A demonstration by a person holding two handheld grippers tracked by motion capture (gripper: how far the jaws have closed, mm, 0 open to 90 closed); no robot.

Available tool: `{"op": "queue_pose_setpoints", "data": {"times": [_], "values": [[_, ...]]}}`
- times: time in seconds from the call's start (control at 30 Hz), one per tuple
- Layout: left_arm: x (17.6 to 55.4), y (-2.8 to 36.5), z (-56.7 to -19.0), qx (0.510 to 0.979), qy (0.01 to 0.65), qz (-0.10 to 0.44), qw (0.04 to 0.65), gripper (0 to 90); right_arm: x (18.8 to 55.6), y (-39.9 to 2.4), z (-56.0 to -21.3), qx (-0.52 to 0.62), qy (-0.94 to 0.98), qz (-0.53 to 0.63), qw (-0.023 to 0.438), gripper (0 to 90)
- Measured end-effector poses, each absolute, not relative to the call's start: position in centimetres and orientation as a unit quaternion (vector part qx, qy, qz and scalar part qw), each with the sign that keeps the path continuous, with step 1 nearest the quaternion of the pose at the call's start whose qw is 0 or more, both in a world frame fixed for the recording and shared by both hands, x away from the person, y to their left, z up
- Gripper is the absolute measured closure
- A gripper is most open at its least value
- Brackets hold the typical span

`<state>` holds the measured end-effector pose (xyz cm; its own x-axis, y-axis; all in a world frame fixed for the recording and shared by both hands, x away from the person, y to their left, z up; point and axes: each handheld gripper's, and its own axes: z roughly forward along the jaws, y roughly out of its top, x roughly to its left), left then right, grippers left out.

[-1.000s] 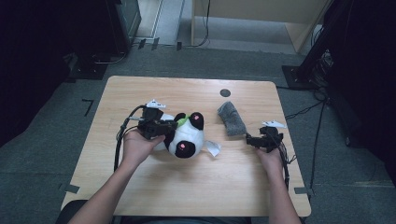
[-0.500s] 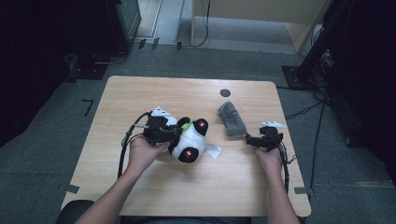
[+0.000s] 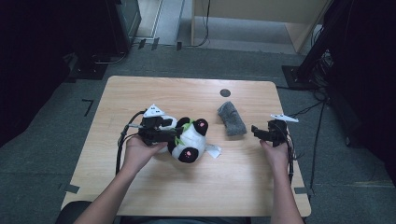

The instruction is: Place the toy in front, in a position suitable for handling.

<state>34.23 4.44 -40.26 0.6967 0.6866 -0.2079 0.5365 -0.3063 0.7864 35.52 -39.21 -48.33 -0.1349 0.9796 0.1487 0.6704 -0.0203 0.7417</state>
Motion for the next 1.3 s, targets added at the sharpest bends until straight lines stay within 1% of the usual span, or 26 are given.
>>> {"op": "queue_pose_setpoints", "data": {"times": [0.07, 0.13, 0.17, 0.3, 0.47, 0.5, 0.6, 0.7, 0.8, 0.83, 0.87, 1.0, 1.13, 1.2, 1.3], "values": [[34.2, 5.6, -40.0, 0.797, 0.385, 0.093, 0.457, 37.9, 35.9, -38.5, -47.4, 0.604, 0.672, 0.368, 0.218, 25.7], [34.3, 6.1, -40.0, 0.794, 0.387, 0.093, 0.46, 36.8, 36.1, -38.1, -47.1, 0.598, 0.675, 0.373, 0.218, 26.3], [34.3, 6.5, -39.9, 0.793, 0.387, 0.093, 0.461, 36.7, 36.4, -37.3, -46.8, 0.586, 0.682, 0.38, 0.217, 27.9], [34.1, 8.3, -40.1, 0.791, 0.398, 0.099, 0.454, 35.9, 37.3, -35.7, -46.4, 0.566, 0.697, 0.381, 0.219, 28.3], [34.0, 9.4, -40.3, 0.791, 0.398, 0.105, 0.453, 34.6, 38.0, -34.6, -46.0, 0.553, 0.707, 0.38, 0.223, 28.7], [34.0, 9.7, -40.5, 0.792, 0.396, 0.104, 0.453, 33.2, 38.3, -34.3, -45.9, 0.549, 0.708, 0.383, 0.223, 29.0], [34.1, 10.1, -40.9, 0.793, 0.395, 0.101, 0.452, 31.9, 38.6, -34.1, -45.8, 0.546, 0.708, 0.392, 0.217, 30.5], [34.1, 10.6, -41.4, 0.794, 0.396, 0.099, 0.45, 31.5, 39.4, -33.7, -45.9, 0.544, 0.711, 0.394, 0.21, 30.8], [34.1, 11.3, -42.1, 0.802, 0.389, 0.11, 0.44, 28.8, 40.6, -33.2, -46.9, 0.545, 0.719, 0.388, 0.187, 35.3], [34.1, 11.3, -42.1, 0.802, 0.389, 0.11, 0.44, 27.4, 40.6, -33.2, -46.9, 0.545, 0.719, 0.388, 0.187, 35.3], [34.1, 11.4, -42.2, 0.803, 0.388, 0.111, 0.439, 27.3, 41.0, -32.9, -47.5, 0.549, 0.721, 0.386, 0.174, 35.1], [34.2, 12.1, -43.2, 0.799, 0.388, 0.109, 0.447, 27.1, 41.2, -32.2, -48.1, 0.543, 0.729, 0.373, 0.185, 35.7], [34.5, 12.0, -43.6, 0.797, 0.394, 0.104, 0.445, 26.0, 41.3, -31.8, -48.7, 0.543, 0.736, 0.362, 0.184, 36.0], [34.7, 11.6, -44.1, 0.804, 0.389, 0.103, 0.438, 24.8, 41.3, -31.7, -49.0, 0.541, 0.74, 0.353, 0.185, 36.0], [34.9, 11.3, -44.5, 0.809, 0.386, 0.097, 0.433, 23.5, 41.4, -31.9, -49.4, 0.546, 0.74, 0.351, 0.176, 36.2]]}}
